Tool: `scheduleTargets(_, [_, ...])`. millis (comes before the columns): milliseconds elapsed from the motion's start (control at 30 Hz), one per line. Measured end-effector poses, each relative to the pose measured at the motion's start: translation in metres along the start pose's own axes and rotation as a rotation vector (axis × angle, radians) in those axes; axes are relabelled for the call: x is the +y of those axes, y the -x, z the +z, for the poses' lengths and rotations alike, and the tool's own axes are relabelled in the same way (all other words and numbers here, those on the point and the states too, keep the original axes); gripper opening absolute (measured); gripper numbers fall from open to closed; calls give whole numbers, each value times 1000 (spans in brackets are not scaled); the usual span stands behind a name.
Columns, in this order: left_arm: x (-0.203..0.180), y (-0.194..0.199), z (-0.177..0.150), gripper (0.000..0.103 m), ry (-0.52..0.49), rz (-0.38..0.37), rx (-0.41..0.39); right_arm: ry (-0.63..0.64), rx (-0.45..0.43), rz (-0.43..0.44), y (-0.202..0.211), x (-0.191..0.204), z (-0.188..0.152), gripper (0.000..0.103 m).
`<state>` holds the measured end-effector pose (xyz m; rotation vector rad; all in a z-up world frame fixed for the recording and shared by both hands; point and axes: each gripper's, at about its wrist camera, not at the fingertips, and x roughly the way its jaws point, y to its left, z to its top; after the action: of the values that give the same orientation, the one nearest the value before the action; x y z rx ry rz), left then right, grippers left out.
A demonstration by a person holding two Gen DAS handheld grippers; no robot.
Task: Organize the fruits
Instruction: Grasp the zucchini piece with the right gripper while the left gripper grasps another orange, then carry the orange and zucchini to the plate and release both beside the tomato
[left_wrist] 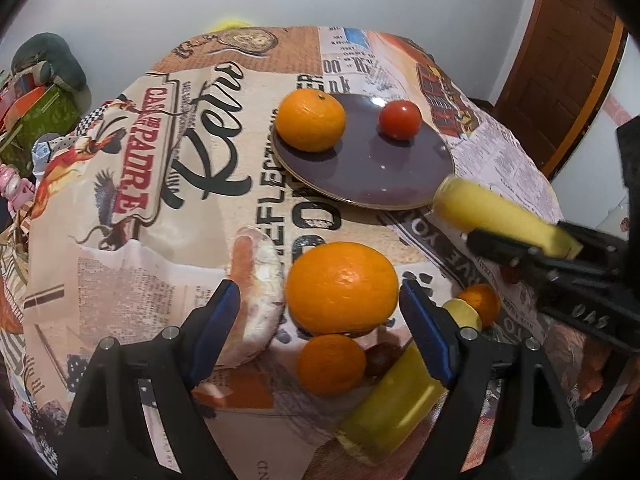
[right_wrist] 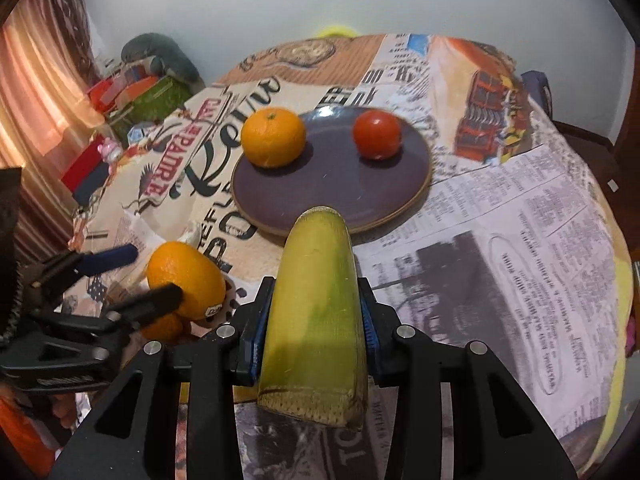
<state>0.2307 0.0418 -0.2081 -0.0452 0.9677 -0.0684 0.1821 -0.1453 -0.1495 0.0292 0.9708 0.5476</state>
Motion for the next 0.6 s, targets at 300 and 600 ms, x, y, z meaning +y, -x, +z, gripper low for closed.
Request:
scheduleTargets(300, [-6, -17, 1, 78, -3, 8, 18, -16, -37, -36, 13, -13, 1, 35])
scheduleTargets(600, [-9, -14, 1, 66, -19, -17, -7, -42, -55, -44, 16, -23, 4, 35])
